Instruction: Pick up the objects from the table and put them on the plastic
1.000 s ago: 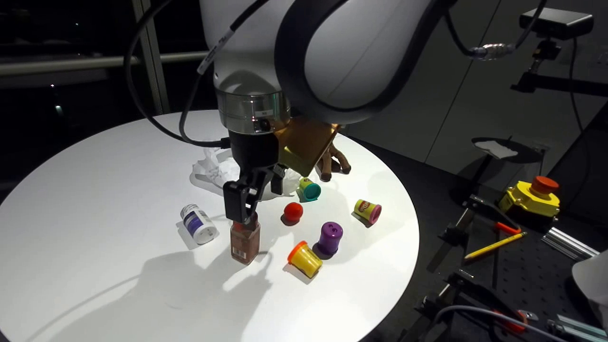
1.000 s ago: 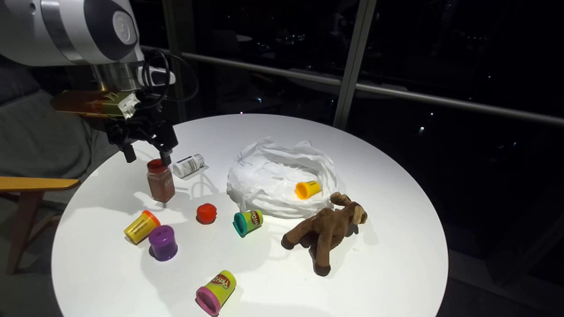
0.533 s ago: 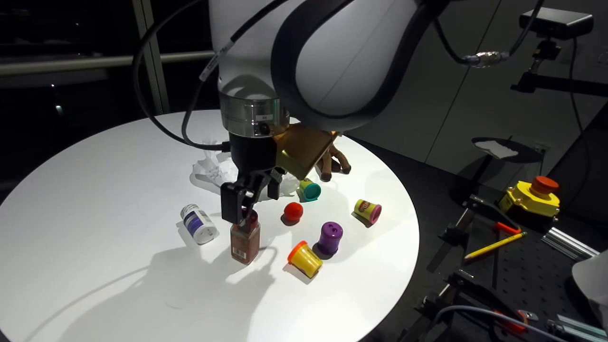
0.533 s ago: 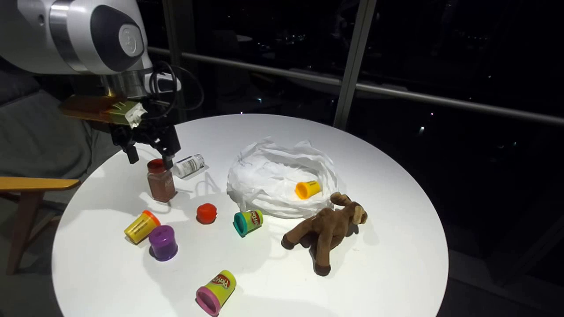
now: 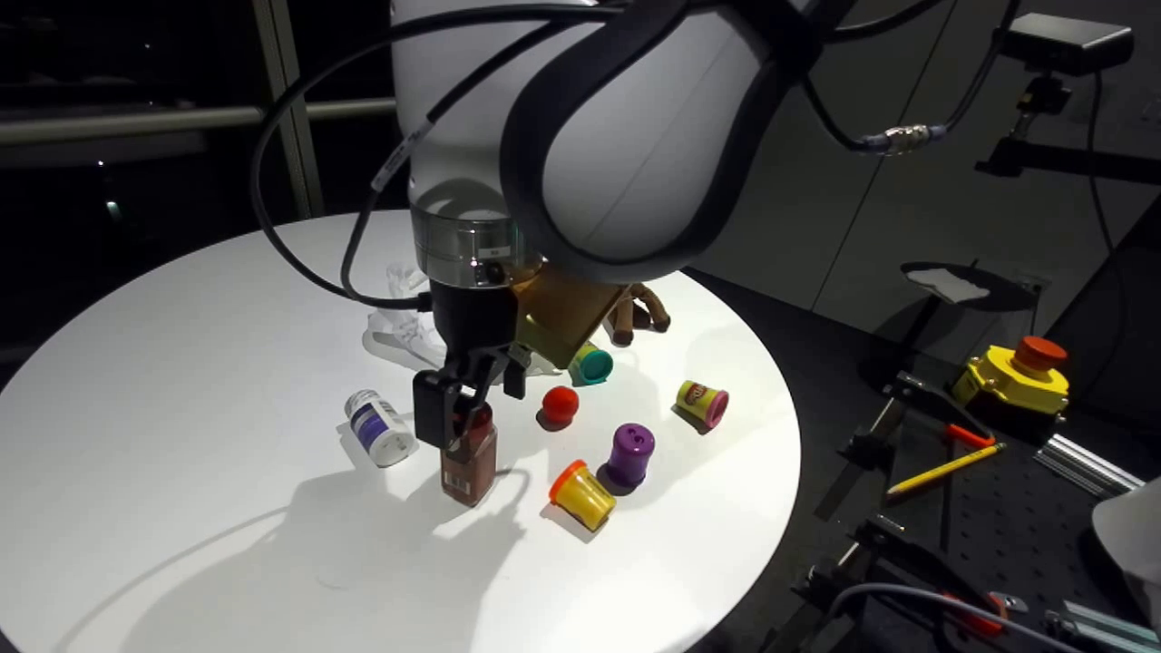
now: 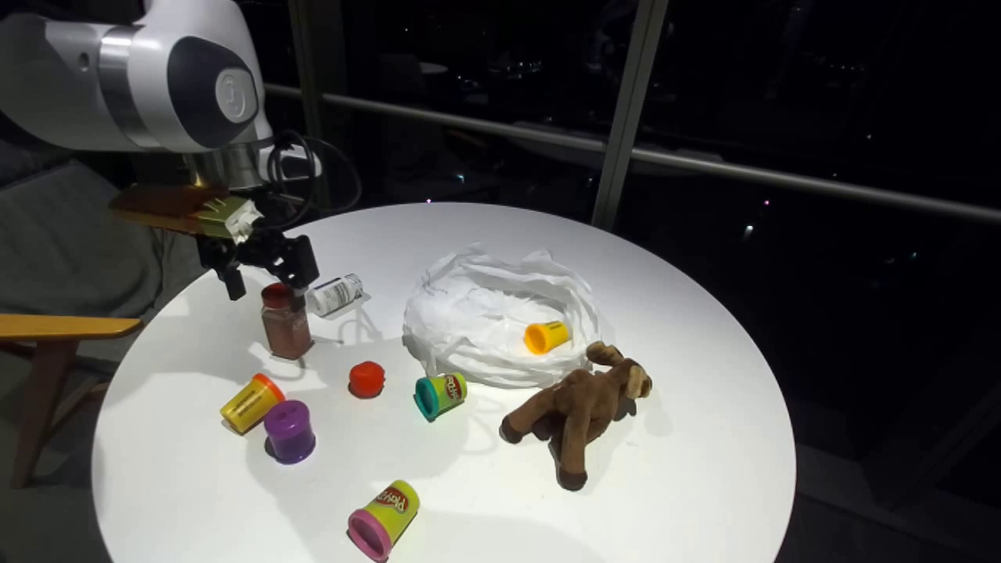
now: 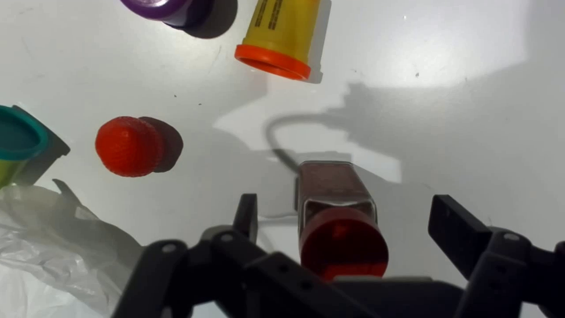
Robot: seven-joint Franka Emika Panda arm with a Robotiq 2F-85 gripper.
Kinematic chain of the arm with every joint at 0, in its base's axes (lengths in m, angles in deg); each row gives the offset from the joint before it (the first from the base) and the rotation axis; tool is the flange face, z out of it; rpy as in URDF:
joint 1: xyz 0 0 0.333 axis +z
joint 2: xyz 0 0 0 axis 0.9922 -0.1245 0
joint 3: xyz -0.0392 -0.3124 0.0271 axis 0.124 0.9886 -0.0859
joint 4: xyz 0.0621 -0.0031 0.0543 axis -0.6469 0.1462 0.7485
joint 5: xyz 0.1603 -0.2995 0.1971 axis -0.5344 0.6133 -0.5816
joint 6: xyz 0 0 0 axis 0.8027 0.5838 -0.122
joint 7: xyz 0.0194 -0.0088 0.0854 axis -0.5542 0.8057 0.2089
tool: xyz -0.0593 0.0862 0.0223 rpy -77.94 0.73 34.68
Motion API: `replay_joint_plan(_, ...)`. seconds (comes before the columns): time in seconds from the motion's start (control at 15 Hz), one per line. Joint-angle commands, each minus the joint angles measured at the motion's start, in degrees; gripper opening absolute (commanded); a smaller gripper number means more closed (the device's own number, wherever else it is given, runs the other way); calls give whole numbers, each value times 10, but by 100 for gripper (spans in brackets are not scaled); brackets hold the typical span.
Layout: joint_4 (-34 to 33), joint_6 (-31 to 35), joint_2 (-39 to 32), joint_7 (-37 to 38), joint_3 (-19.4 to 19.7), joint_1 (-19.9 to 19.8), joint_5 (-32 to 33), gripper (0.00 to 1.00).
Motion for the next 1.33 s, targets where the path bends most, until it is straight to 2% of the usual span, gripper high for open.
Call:
replay_joint_plan(0.0,-31,2,-14,-4,15,16,-10,100)
replay_joint_plan(0.13,-42,0,-20,-4,17,18,-10,100)
replay_joint_plan(0.2,-47,0,-24,-5,16,18,-11,75)
replay_joint_plan(0.27,-49,0,-27,-8,13,17,-13,73)
replay_joint_plan(0.33,-52,0,-30,-11,11,16,-14,66)
replay_joint_plan(0.67,-44,-3,-27,-5,15,21,-13,27)
replay_joint_plan(0.73,-37,-4,-19,-2,18,22,-13,24)
replay_joint_plan(1.0,-12,-21,29,-2,22,11,-17,24)
replay_joint_plan(1.27,0,-54,96,14,60,1,1,24)
